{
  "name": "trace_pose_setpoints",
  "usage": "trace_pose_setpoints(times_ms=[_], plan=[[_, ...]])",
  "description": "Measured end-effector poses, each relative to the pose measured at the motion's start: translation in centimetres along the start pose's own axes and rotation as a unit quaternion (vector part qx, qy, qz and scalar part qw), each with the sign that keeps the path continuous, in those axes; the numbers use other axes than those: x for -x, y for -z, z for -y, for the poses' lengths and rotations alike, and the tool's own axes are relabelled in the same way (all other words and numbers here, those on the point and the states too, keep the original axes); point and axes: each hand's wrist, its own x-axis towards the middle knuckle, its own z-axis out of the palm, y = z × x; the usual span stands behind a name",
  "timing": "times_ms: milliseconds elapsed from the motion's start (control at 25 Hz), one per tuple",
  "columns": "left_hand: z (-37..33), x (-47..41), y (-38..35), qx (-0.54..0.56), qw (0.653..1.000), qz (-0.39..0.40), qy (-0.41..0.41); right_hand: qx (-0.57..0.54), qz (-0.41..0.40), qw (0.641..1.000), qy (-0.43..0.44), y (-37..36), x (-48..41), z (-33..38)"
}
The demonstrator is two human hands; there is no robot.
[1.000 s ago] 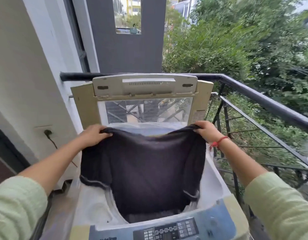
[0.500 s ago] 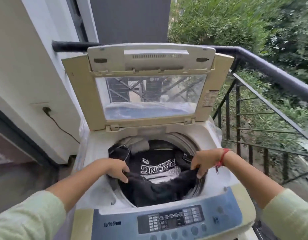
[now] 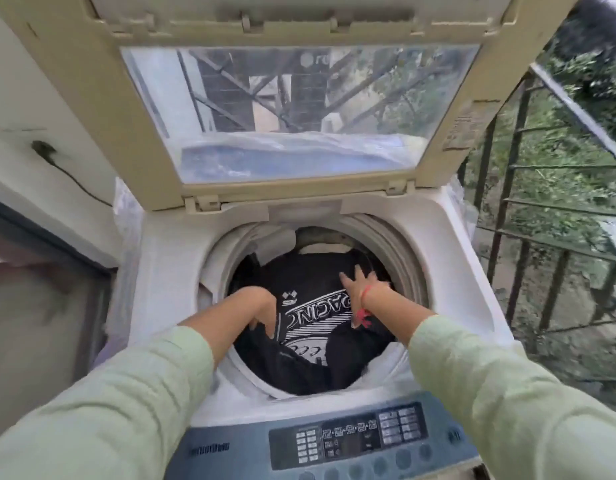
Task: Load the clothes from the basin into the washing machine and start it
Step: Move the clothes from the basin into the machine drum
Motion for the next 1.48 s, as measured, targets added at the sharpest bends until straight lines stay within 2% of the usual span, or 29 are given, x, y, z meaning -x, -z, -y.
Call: trace_pose_setpoints(times_ms=[160, 240, 320, 440, 520, 640, 760, 840, 920, 1000, 1040, 1080, 1160, 1240, 1280, 1400, 1480], plan=[[-2.8, -9.2, -4.7, 0.076, 0.99, -0.006, 0.121, 0.005, 0.061, 0.996, -0.063, -4.0, -5.2, 1.8], [-3.1, -12.7, -6.1, 0.156, 0.977, -0.031, 0.144, -0.013, 0.068, 0.995, -0.071, -4.9, -8.1, 1.9], [-2.8, -13.8, -5.7, 0.186, 0.97, -0.057, 0.148, -0.017, 0.057, 0.995, -0.074, -4.7, -9.9, 1.4], [-1.5, -14.3, -3.9, 0.176, 0.974, -0.067, 0.125, -0.008, 0.02, 0.997, -0.069, -3.7, -10.3, 0.9], [-0.7, -12.5, -3.0, 0.143, 0.984, -0.049, 0.099, -0.007, 0.032, 0.997, -0.065, -2.9, -9.4, 1.0], [0.6, -6.8, -1.1, 0.121, 0.989, -0.089, -0.001, -0.028, 0.044, 0.999, 0.002, 0.2, -5.1, 1.2], [2.0, 0.4, 0.0, 0.179, 0.964, -0.173, -0.098, -0.144, -0.082, 0.982, 0.088, 3.6, 1.1, 1.2], [3.8, 5.8, -0.7, 0.265, 0.917, -0.255, -0.151, -0.214, -0.154, 0.956, 0.131, 5.0, 6.3, 2.7], [6.9, 11.3, -3.0, 0.37, 0.824, -0.388, -0.183, -0.314, -0.195, 0.911, 0.184, 5.4, 11.1, 5.6], [11.5, 16.0, -6.9, 0.452, 0.704, -0.519, -0.174, -0.401, -0.224, 0.851, 0.254, 5.4, 15.6, 10.6], [14.1, 17.4, -9.3, 0.478, 0.662, -0.555, -0.157, -0.437, -0.219, 0.821, 0.295, 5.2, 17.5, 13.3], [16.9, 18.2, -11.9, 0.498, 0.642, -0.568, -0.134, -0.463, -0.201, 0.796, 0.333, 5.0, 19.1, 16.2], [22.6, 18.3, -16.8, 0.522, 0.645, -0.552, -0.085, -0.496, -0.167, 0.764, 0.378, 4.4, 21.1, 21.9], [28.6, 16.6, -22.2, 0.536, 0.673, -0.508, -0.051, -0.499, -0.158, 0.76, 0.385, 3.1, 21.3, 28.3], [31.0, 15.5, -24.6, 0.546, 0.684, -0.482, -0.042, -0.47, -0.18, 0.776, 0.38, 2.2, 20.9, 31.1], [37.8, 11.2, -31.4, 0.578, 0.72, -0.384, -0.008, -0.289, -0.261, 0.849, 0.358, -1.0, 18.2, 39.5], [41.0, 7.6, -35.4, 0.583, 0.743, -0.328, 0.011, -0.246, -0.245, 0.875, 0.338, -3.8, 14.8, 43.7]])
